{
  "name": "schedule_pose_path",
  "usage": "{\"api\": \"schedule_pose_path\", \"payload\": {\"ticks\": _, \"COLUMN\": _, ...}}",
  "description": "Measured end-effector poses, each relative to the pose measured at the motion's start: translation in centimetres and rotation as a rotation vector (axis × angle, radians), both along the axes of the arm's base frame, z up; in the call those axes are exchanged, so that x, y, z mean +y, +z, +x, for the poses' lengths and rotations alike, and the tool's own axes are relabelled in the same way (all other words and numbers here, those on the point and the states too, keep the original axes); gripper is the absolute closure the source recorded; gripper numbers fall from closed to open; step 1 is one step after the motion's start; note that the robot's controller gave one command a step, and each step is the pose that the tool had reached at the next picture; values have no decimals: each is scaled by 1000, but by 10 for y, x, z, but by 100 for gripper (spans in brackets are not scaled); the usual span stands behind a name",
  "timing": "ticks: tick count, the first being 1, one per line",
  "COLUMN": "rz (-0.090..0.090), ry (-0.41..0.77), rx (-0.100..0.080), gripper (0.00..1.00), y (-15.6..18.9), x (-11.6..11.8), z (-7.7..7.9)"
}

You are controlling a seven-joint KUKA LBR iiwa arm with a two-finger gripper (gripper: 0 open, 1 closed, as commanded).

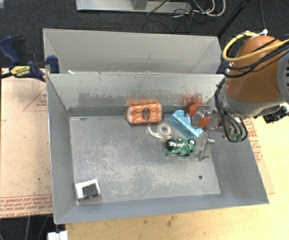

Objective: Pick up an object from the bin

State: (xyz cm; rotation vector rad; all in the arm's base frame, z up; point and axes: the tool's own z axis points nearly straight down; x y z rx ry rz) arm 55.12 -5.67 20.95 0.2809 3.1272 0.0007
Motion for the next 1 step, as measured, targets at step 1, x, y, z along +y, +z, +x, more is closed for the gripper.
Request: {"api": "schedule_pose_path", "payload": {"ticks": 1, "rz": -1, "ry": 32, "rx": -8, "gripper": 0, "y": -54, "x": 21, "z": 34}}
